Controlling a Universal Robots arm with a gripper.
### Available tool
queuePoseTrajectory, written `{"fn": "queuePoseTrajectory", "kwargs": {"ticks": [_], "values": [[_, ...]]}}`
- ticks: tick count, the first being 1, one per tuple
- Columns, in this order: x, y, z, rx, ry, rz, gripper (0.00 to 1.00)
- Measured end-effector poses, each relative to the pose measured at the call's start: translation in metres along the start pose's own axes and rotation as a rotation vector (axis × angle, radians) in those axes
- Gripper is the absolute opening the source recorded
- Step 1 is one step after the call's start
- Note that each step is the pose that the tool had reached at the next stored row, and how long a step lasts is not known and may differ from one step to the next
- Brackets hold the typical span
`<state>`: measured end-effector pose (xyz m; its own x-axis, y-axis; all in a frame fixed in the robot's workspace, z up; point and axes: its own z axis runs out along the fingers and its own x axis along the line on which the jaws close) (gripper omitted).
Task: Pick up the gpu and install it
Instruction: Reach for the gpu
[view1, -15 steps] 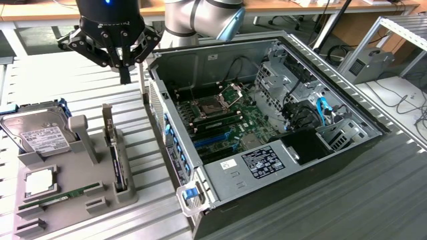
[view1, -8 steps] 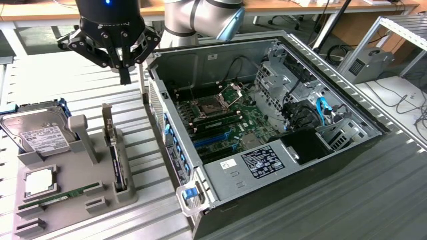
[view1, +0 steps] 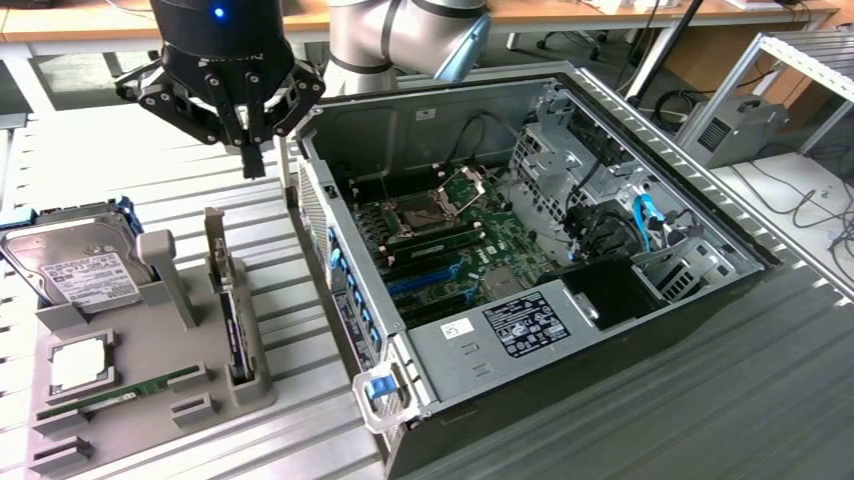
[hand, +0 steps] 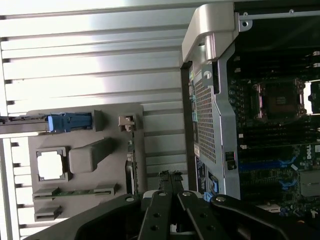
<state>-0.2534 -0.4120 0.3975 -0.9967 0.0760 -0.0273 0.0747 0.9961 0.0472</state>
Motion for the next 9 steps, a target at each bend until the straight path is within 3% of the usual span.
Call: {"fn": "queuePoseTrajectory", "kwargs": {"ticks": [9], "values": [[0.0, -0.0009, 0.0, 0.0, 0.0, 0.0, 0.11]]}}
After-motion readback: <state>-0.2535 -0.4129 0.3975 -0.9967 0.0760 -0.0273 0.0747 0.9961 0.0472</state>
